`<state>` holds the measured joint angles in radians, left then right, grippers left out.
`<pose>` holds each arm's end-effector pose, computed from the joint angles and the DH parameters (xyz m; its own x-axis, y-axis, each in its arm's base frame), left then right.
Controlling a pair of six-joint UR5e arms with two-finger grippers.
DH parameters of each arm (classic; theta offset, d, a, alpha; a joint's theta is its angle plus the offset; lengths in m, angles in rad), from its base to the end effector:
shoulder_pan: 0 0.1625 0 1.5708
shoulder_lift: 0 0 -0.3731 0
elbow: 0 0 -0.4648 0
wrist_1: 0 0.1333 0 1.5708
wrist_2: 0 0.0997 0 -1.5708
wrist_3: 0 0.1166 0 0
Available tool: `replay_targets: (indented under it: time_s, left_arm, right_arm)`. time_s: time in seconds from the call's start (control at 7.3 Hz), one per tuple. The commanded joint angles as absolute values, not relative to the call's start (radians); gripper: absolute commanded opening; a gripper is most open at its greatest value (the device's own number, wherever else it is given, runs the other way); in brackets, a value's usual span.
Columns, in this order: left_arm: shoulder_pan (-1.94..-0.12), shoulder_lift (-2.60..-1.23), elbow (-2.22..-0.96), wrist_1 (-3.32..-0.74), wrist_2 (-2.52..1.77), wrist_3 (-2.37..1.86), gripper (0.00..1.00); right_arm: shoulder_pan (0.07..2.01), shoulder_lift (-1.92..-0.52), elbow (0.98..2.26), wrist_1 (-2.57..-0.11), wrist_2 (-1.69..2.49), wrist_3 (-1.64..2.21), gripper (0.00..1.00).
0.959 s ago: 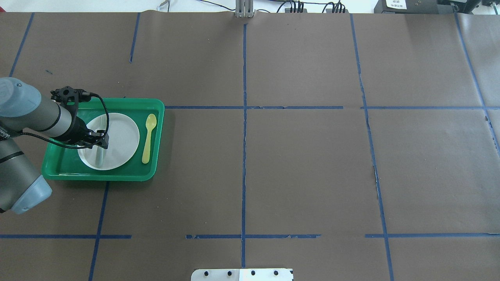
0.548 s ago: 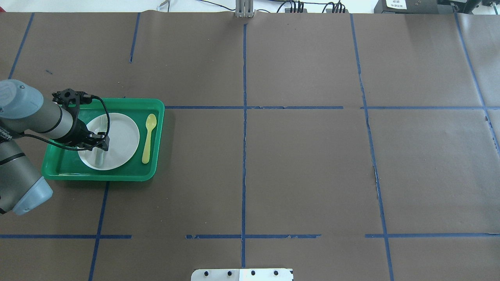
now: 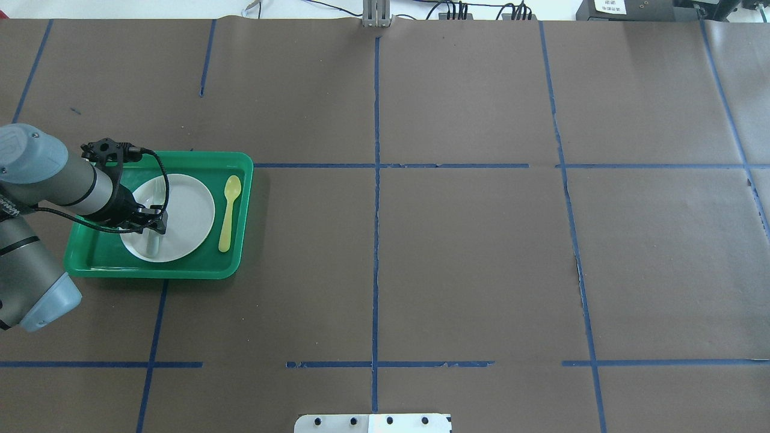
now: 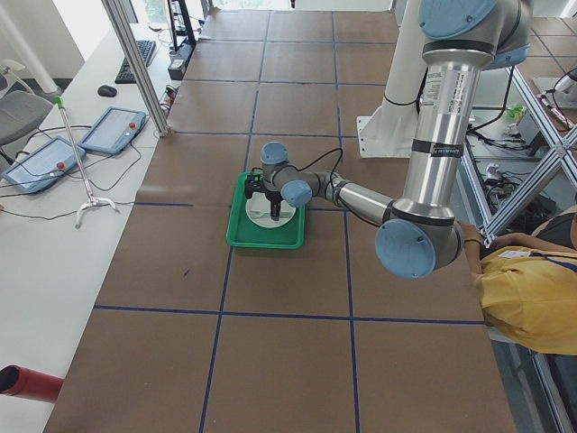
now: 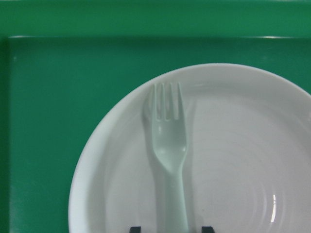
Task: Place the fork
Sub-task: 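Lower the left gripper and close it on the fork handle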
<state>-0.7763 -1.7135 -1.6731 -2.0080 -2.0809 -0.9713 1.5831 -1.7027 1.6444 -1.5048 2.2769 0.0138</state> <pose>0.4071 -0.5068 0.4352 0.6783 0.0240 -0.7344 0.0110 0.9990 0.0429 0.0640 -0.5146 0.6474 0.7607 0.0182 0.6489 -0.0228 0.9997 -0.0013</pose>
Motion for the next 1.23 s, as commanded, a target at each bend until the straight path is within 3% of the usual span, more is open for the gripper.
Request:
replay_targets:
  time_s: [0.0,0.27,0.55,0.68,1.1]
  left_arm:
    - [-0.776,-1.713,-1.671,-2.006,-2.083,-0.971,0.34]
    - [-0.776,-1.713,-1.671,-2.008,-2.083,-0.971,0.33]
    - [-0.776,-1.713,-1.675,-2.006,-2.083,-0.971,0.06]
    - [-0.776,-1.712,-1.686,-2.005,-2.085,-0.973,0.00]
    - [-0.793,-1.707,-1.752,-1.928,-2.204,-0.960,0.00]
  right_arm:
    - [1.583,-1.703,1.644,-1.503,2.276,0.014,1.00]
    - [1.583,-1.703,1.644,-1.505,2.276,0.014,1.00]
    - [1.583,-1.703,1.644,-1.503,2.278,0.012,1.00]
    - [1.583,-1.703,1.644,-1.505,2.276,0.012,1.00]
    - [1.583,-1.703,1.644,-1.503,2.278,0.012,1.00]
